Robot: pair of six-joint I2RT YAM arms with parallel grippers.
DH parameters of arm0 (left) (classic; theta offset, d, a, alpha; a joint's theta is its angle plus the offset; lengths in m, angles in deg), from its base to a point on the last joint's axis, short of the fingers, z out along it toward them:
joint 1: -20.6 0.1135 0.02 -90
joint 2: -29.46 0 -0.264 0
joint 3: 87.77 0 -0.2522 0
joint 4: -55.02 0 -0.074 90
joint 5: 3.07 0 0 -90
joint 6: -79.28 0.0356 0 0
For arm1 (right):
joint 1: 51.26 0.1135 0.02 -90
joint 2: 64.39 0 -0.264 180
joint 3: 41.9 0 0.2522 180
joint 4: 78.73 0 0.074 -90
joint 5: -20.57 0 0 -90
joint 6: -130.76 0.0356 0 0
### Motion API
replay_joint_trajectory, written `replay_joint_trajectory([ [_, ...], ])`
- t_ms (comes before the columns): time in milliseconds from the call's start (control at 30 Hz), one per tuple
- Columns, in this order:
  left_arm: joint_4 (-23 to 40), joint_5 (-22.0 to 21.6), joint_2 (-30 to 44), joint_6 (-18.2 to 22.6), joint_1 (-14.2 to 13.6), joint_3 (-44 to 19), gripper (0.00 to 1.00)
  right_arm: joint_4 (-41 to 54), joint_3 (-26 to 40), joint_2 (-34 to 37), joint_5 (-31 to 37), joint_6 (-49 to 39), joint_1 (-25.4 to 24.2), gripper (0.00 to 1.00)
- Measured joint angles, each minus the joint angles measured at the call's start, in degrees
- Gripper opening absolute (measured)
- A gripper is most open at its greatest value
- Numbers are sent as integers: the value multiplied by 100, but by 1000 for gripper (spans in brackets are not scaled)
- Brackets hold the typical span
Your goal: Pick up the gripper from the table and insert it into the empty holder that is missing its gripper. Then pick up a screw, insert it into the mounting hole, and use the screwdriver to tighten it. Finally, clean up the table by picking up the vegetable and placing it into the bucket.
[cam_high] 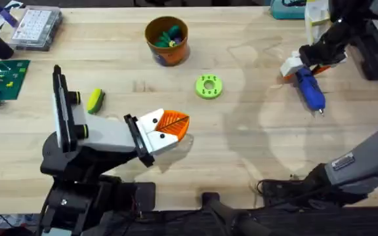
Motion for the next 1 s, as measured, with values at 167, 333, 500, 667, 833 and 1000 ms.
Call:
replay_joint_trajectory([
  [167, 0, 0, 1, 0, 0, 0, 6, -22, 0, 55, -79, -1, 0, 914],
  [333, 0, 0, 1, 0, 0, 0, 6, -40, 0, 203, -241, -1, 0, 890],
  [500, 0, 0, 0, 0, 0, 0, 6, -16, 0, 225, -285, -24, -30, 827],
  [667, 0, 0, 2, 0, 0, 0, 6, 1, 0, 225, -302, -84, -106, 706],
  [833, 0, 0, 0, 0, 0, 0, 6, 16, 0, 225, -360, -182, -167, 720],
  [1000, 0, 0, 2, 0, 0, 0, 6, 39, 2, 225, -405, -343, -187, 730],
])
